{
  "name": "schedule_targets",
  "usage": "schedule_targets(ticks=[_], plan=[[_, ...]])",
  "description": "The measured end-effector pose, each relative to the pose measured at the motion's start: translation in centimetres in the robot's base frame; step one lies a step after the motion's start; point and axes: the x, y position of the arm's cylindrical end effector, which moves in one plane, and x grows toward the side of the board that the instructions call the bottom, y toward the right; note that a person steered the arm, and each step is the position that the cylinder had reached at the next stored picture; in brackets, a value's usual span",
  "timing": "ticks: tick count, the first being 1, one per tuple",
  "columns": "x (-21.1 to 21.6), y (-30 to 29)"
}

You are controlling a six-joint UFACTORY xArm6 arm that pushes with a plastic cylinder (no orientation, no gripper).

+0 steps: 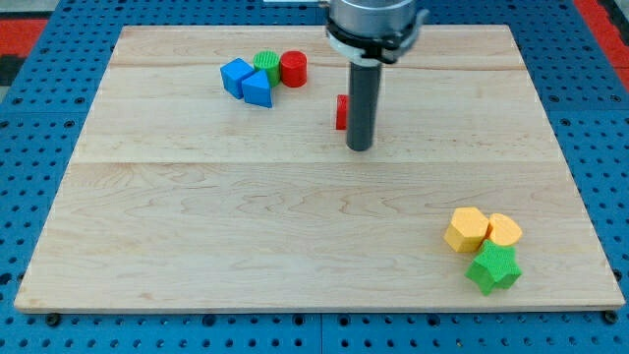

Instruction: Slide red star towards group of blocks

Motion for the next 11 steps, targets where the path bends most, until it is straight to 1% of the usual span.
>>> schedule_targets(ticks=[1,3,4,6,7,8,9,11], plan=[[0.7,2.6],[-3.5,2.7],[-4.7,2.3],[-5.0,-3.0],[-4.9,-3.5],[-4.8,-0.7],[-5.0,0.3],[-6.3,-3.3]])
